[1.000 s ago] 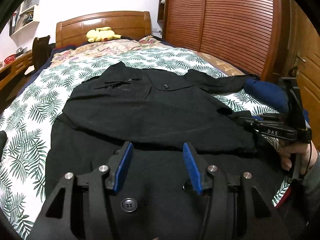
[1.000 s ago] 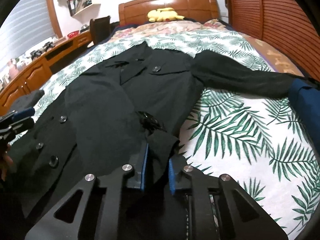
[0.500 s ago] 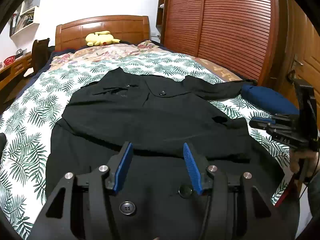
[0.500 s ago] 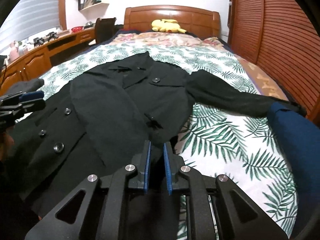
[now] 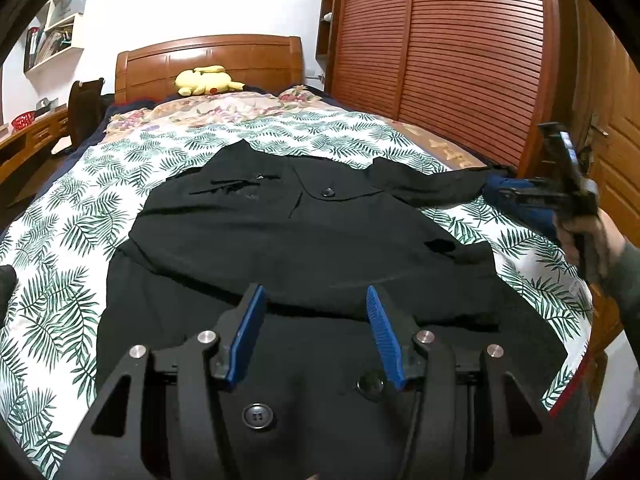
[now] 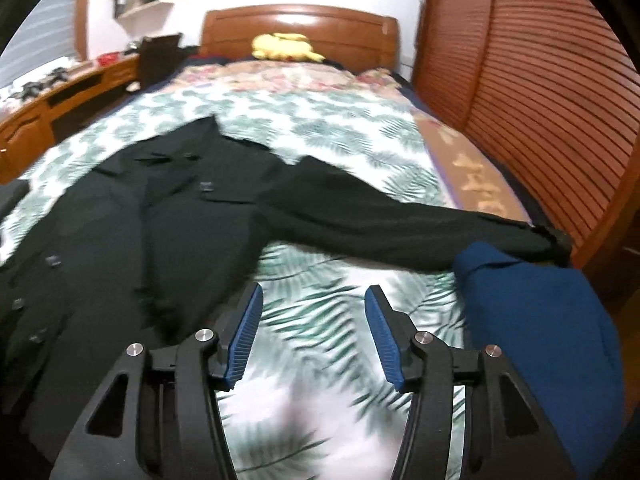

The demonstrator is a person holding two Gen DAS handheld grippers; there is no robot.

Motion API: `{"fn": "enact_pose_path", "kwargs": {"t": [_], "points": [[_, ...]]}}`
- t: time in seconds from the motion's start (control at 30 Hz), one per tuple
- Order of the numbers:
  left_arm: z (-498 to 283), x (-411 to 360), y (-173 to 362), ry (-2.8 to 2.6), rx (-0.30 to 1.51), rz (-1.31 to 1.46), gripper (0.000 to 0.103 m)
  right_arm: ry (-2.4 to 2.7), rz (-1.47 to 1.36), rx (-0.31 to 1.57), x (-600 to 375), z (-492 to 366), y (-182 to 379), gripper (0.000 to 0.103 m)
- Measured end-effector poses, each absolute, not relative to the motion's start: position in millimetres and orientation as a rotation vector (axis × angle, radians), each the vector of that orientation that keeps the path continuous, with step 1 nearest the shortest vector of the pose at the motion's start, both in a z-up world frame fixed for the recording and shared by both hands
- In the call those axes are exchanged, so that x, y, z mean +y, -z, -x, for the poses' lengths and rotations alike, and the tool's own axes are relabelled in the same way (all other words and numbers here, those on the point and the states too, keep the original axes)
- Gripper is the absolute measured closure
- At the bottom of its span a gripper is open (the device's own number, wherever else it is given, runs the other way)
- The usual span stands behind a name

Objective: Fold large clothes
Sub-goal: 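Move the right gripper to the cuff of the other black sleeve, then close the right gripper on the sleeve cuff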

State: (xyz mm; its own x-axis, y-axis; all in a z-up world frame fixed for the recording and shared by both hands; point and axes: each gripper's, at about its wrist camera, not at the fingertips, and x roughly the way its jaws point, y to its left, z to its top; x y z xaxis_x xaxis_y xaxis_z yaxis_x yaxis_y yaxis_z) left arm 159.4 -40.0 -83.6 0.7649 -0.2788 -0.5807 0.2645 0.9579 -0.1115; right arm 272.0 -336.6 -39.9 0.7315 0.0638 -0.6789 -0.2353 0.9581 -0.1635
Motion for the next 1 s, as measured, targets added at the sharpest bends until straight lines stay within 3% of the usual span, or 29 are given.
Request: {"fn": "enact_pose_path", "kwargs": {"t": [0.2, 0.4, 0.7, 1.0], "points": [[-159.4, -39.2, 82.5, 0.295, 0.639, 0.027, 0.051, -0.083, 0.248, 0.832, -367.6, -330.7, 58.7, 0.049], [-164.7, -37.6, 82.8, 0.290, 0.642, 0.028, 0.051, -0.063, 0.292, 0.923, -375.2, -372.4, 78.0, 0.037], [-170.4, -37.1, 88.1, 0.276, 0.661, 0.025, 0.051, -0.003, 0.395, 1.033, -376.7, -408.6, 106.5, 0.036], [-172.7, -36.1, 89.0, 0.273, 0.662, 0.025, 0.051, 0.140, 0.492, 1.008, -384.4, -437.7, 114.3, 0.038]]}}
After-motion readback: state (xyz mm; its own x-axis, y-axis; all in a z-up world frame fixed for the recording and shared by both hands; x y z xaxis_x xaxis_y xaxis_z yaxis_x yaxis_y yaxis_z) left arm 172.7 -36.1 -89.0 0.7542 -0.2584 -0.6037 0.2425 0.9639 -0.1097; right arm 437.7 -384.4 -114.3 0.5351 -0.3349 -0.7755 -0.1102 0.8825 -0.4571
